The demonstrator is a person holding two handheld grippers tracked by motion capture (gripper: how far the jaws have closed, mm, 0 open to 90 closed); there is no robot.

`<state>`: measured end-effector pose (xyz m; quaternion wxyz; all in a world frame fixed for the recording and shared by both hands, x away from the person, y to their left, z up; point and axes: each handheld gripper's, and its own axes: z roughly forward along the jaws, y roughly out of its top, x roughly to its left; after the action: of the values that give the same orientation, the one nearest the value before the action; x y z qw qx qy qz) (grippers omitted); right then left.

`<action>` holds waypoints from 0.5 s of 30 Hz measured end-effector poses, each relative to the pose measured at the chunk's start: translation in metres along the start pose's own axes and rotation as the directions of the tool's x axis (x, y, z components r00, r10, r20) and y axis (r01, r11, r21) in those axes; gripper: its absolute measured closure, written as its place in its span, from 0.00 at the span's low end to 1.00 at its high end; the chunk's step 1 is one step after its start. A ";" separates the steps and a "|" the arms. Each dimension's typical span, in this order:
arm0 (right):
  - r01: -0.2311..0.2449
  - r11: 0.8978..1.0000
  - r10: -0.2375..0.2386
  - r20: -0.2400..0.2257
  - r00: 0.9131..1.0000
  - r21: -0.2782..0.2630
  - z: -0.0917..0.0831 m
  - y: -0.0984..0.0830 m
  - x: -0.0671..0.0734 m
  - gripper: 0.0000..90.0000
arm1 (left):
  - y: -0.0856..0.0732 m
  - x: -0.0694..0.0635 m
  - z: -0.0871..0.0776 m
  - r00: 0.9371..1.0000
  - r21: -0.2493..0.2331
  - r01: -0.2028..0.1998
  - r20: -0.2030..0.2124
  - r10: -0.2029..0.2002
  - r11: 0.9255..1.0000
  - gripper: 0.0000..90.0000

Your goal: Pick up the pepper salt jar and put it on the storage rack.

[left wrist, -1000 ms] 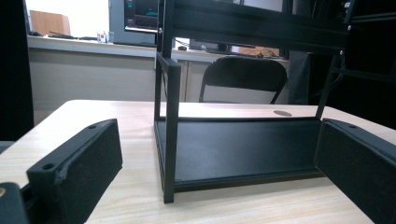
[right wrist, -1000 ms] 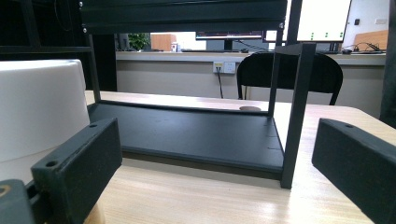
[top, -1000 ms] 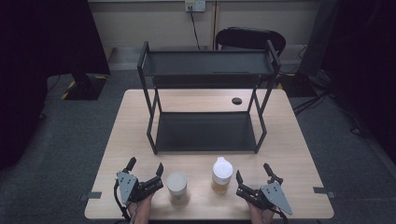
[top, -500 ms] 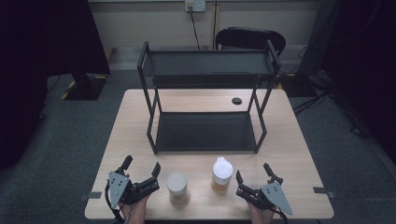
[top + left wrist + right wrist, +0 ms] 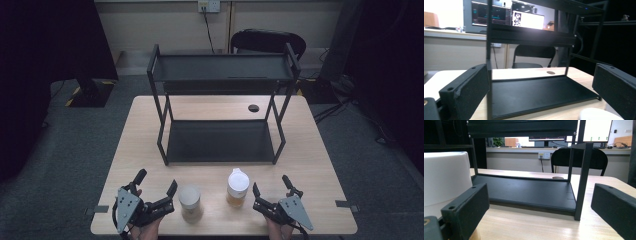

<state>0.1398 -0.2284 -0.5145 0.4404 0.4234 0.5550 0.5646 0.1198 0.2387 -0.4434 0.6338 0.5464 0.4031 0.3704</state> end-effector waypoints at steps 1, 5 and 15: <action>0.000 1.000 0.000 0.000 1.000 0.000 0.000 0.000 0.000 0.00 | -0.001 -0.001 0.000 1.000 0.004 -0.002 0.008 0.002 1.000 0.00; 0.000 1.000 0.000 -0.001 1.000 0.000 0.000 0.000 0.000 0.00 | -0.007 -0.001 0.003 0.999 0.009 -0.006 0.050 0.006 1.000 0.00; 0.000 1.000 0.000 -0.002 1.000 0.001 0.000 0.000 0.000 0.00 | -0.009 -0.012 0.006 0.993 0.035 -0.038 0.112 0.034 0.999 0.00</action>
<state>0.1399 -0.2287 -0.5144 0.4397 0.4232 0.5554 0.5649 0.1203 0.2245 -0.4509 0.6384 0.5850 0.3638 0.3433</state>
